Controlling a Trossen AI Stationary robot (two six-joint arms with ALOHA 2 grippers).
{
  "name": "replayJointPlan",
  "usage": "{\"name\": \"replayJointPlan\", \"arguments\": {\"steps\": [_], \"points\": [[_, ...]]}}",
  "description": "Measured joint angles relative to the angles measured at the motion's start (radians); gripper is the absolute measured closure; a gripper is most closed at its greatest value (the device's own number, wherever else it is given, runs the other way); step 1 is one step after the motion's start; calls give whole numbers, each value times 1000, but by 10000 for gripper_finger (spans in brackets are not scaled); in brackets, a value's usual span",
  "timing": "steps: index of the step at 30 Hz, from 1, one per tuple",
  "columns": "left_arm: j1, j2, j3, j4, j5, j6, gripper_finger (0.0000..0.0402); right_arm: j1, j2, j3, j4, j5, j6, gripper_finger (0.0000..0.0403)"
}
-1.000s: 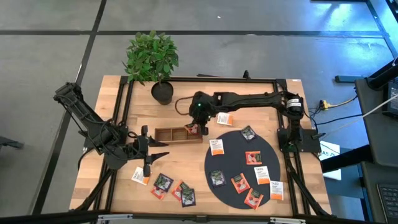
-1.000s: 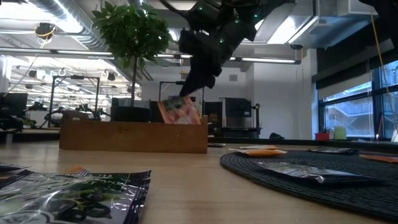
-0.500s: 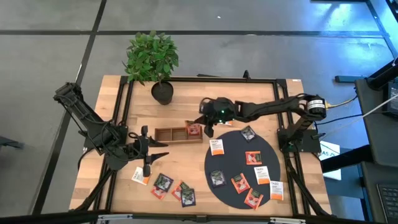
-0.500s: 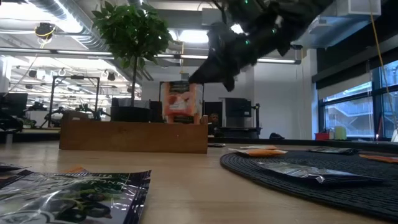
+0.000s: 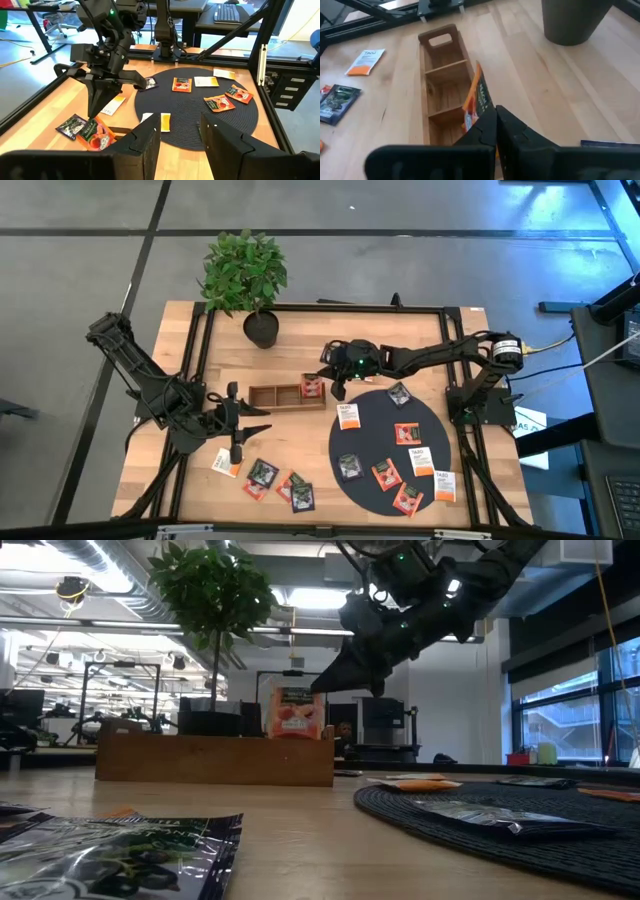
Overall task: Pick & Place Tea
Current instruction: Put the orange tea bag into the right section of the wooden organizer
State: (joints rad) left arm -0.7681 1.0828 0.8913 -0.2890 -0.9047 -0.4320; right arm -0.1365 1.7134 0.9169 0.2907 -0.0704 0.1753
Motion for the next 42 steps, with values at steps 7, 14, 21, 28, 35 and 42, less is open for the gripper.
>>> {"name": "replayJointPlan", "arguments": {"steps": [7, 14, 21, 28, 35, 42], "points": [[0, 0, 0, 0, 0, 0, 266, 0, 0, 0, -2, 0, 2, 378], [0, 0, 0, 0, 0, 0, 269, 0, 0, 0, -2, 0, 1, 359], [0, 0, 0, 0, 0, -3, 267, -12, 1, 40, -125, -77, 51, 316], [0, 0, 0, 0, -2, -3, 269, -9, 1, 169, -300, -108, -116, 238], [0, 0, 0, -4, -2, -37, 265, -6, 1, 175, -312, -109, -160, 177], [0, 0, 0, -129, 6, -190, 269, -14, 1, 176, -400, -97, -104, 186]]}}
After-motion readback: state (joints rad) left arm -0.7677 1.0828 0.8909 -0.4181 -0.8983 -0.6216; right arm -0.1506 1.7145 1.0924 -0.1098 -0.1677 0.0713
